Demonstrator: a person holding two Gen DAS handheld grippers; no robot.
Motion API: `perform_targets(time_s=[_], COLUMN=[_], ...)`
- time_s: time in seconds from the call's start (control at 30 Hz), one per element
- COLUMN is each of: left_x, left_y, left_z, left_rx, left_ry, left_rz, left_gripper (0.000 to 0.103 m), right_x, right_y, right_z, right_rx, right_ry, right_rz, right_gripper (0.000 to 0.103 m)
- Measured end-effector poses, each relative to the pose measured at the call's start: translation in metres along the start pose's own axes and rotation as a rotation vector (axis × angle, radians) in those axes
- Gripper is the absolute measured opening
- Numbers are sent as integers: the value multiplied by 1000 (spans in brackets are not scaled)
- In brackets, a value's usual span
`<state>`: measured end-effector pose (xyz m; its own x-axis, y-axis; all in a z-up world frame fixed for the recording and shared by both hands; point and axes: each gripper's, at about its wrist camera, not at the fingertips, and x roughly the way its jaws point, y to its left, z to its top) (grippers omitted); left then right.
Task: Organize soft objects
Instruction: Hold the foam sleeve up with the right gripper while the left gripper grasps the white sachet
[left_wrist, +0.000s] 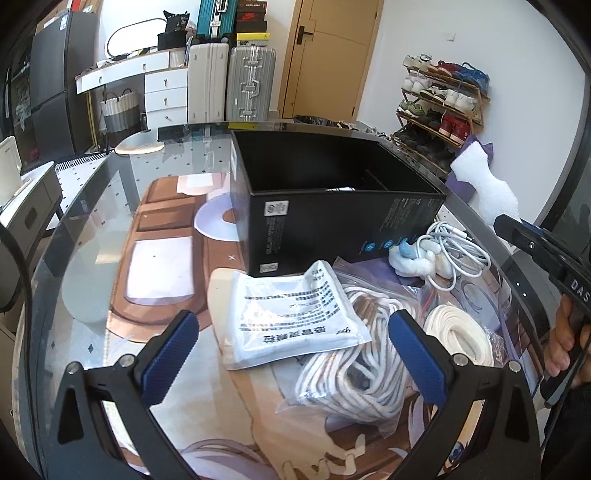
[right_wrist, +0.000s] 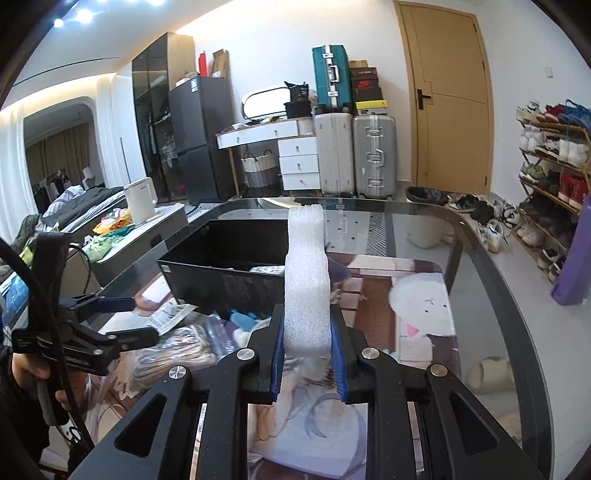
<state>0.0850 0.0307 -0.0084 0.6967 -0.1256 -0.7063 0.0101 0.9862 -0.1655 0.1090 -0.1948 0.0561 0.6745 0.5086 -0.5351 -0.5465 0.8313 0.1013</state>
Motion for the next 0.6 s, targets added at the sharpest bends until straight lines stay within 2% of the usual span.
perform_targets(time_s=[0.13, 0.33, 0.43, 0.53, 0.6], left_x=[6, 20, 20, 19, 17], left_y=[-2, 5, 5, 2, 0], left_z=[3, 6, 5, 4, 3], left_rx=[-8, -64, -61, -49, -47], left_ry=[19, 89, 91, 85, 79], left_rz=[4, -24, -32, -35, -40], left_gripper=[103, 103, 101, 94, 84], right_x=[1, 0, 0, 0, 0], right_y=[7, 11, 11, 11, 11], right_z=[-1, -2, -2, -3, -2], right_rx=[-19, -27, -27, -27, -26], right_ry=[1, 0, 1, 5, 10], right_rz=[15, 29, 31, 35, 37], right_gripper=[22, 22, 22, 22, 22])
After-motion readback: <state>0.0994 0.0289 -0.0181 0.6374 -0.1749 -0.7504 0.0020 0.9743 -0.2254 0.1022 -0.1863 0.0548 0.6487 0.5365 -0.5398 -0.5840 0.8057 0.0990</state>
